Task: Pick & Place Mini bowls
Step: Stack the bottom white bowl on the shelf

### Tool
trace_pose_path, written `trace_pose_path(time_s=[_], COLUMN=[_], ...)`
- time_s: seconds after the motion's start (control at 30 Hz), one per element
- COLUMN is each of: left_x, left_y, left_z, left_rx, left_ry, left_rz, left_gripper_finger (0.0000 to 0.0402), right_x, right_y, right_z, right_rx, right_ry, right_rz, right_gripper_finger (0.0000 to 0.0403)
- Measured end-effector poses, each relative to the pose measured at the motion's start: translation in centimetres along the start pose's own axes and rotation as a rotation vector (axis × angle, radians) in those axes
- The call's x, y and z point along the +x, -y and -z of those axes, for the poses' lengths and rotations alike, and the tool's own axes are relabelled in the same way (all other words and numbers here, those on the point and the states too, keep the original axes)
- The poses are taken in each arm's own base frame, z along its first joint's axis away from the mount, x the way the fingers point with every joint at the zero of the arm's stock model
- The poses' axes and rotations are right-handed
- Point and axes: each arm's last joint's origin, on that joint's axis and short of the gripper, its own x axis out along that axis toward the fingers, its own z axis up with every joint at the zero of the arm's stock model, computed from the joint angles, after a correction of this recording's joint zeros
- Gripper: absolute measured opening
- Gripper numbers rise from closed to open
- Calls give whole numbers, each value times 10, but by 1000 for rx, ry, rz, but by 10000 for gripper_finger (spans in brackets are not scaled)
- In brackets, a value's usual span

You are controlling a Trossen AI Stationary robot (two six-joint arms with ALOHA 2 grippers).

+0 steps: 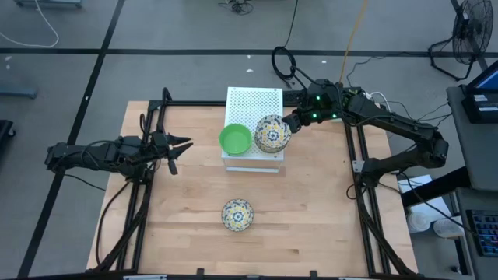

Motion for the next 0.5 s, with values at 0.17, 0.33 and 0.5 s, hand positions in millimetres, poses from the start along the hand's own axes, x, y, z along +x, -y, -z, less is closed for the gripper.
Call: trace_pose_path(time_s=[0.17,0.33,0.5], left_x=[0,0,0], left_y=[0,0,0], left_z=[0,0,0], left_rx=[0,0,0], left_ry=[0,0,0], left_rz=[0,0,0], left_gripper_finger=[85,85,85], right_x=[2,7,13], right_y=[0,1,3], right_z=[0,2,5], right_rx=[0,2,-3], right_ry=[-7,-26,-49], right_rz=[2,12,51], right_gripper_finger=[0,0,0])
